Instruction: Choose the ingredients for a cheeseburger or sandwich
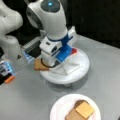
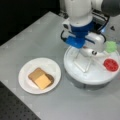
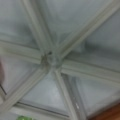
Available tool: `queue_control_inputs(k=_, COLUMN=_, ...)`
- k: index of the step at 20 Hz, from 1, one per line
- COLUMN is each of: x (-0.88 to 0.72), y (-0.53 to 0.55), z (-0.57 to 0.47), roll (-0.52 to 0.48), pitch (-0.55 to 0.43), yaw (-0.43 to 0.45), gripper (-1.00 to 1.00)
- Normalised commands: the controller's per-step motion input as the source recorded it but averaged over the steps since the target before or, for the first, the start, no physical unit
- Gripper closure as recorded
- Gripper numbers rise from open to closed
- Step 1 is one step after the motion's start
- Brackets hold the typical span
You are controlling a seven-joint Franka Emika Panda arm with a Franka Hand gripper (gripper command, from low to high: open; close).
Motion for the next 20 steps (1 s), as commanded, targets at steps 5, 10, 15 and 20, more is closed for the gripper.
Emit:
queue_control_inputs(k=5, x=-0.21, y=0.17, z=-0.06, roll=-0.091, pitch=-0.156, yaw=0.033, gripper=-1.0)
queue_control_inputs(k=10, x=-0.14, y=-0.05, z=-0.08, roll=-0.075, pitch=-0.141, yaw=0.065, gripper=-1.0)
queue_control_inputs(k=15, x=-0.11, y=-0.14, z=-0.14, roll=-0.105, pitch=-0.163, yaw=0.111, gripper=-1.0)
queue_control_inputs(k=20, x=-0.09, y=-0.09, z=-0.31, roll=-0.223, pitch=-0.174, yaw=0.131, gripper=-1.0)
